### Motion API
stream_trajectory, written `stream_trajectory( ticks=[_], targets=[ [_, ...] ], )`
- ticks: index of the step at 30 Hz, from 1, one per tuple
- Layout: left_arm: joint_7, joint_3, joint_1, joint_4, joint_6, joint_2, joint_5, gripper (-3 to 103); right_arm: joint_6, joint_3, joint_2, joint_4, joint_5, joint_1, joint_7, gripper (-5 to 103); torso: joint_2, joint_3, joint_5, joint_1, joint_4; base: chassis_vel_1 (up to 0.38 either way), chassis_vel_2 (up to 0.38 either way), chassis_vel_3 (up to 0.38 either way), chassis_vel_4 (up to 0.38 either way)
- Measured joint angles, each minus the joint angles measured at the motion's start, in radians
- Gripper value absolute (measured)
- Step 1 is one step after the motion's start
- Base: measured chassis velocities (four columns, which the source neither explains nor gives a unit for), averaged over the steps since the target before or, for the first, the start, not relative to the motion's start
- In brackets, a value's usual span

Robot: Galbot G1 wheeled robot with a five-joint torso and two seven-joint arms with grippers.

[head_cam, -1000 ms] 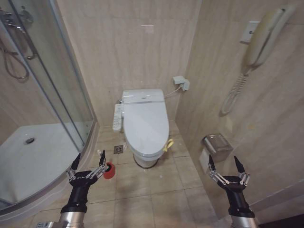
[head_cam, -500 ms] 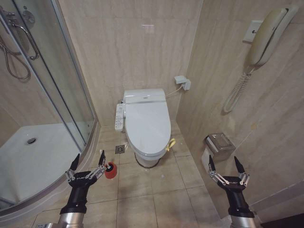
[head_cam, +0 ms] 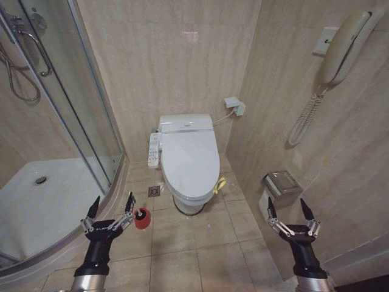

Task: Open the toilet lid, clean the toilet bowl with a toilet brush, close the toilet lid, and flush.

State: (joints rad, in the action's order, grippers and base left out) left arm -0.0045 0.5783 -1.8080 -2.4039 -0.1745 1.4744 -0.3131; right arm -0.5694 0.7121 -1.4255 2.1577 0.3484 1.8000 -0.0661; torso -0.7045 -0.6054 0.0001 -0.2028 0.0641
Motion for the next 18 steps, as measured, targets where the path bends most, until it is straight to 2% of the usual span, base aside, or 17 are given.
stream_trajectory(
  ticks=[9,17,18],
  targets=[
    [0.004,0.0,0.009,0.014,-0.003,-0.004,-0.005,100,0.003,-0.005,-0.002,-0.011,0.0,-0.007,-0.007,100,0.0,0.0,-0.0002,0.0,0.0001,-0.107,0.105,0.095,-0.113],
    [0.004,-0.003,0.021,0.035,-0.004,-0.003,-0.009,100,0.002,-0.01,-0.003,-0.038,-0.001,-0.015,-0.008,100,0.0,0.0,0.0002,0.0,-0.0003,-0.225,0.228,0.217,-0.226],
    [0.005,-0.004,0.023,0.041,-0.004,-0.002,-0.009,100,0.0,-0.013,-0.003,-0.045,-0.002,-0.017,-0.007,100,0.0,0.0,-0.0005,0.0,0.0004,-0.264,0.237,0.294,-0.298]
  ],
)
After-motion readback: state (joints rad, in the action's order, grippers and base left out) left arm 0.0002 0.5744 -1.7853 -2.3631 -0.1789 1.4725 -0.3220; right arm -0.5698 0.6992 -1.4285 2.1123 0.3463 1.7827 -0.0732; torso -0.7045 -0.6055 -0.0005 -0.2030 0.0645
